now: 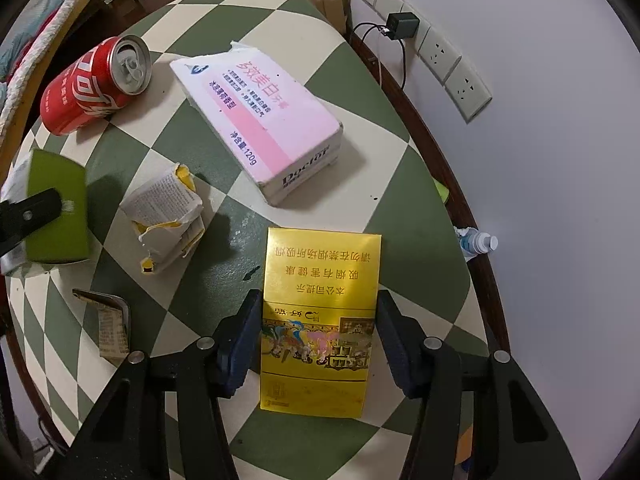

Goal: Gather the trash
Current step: 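Grasp the yellow cigarette box with right tool while left tool grasps green medicine box, then carry the yellow box and green box over the white trash bin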

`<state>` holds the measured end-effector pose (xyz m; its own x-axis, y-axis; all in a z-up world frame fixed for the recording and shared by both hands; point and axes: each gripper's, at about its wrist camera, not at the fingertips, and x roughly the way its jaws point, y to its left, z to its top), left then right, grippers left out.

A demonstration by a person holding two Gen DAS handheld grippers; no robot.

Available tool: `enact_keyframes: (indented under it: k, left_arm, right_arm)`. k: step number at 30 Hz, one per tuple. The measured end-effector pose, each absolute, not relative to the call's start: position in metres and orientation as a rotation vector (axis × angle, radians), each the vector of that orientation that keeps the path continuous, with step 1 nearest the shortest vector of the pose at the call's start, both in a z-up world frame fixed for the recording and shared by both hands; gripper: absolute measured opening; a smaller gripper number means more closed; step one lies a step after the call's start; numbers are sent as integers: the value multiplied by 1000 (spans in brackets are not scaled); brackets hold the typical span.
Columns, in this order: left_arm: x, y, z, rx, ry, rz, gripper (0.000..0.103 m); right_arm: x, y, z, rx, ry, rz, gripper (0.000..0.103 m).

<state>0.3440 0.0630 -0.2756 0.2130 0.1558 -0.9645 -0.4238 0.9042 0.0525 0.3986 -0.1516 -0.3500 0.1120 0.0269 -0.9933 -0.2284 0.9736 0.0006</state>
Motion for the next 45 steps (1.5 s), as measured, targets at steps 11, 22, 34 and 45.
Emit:
enact_keyframes:
  k: [11,22,34,45]
  left_arm:
    - [260,88,-213,-266,1127,442,86]
    - [134,135,-144,-305,977,516,86]
    - [-22,240,-124,-404,902,717,86]
    - [-161,369,-254,-700,1051,861,86]
  right_arm:
    - [355,-138,-291,-160,1319,314,58]
    - [259,-59,-190,-211,1127,581,58]
    - [128,95,-152,-285,1079,900,58]
    - [-4,270,-279,-500,1278,1087,58]
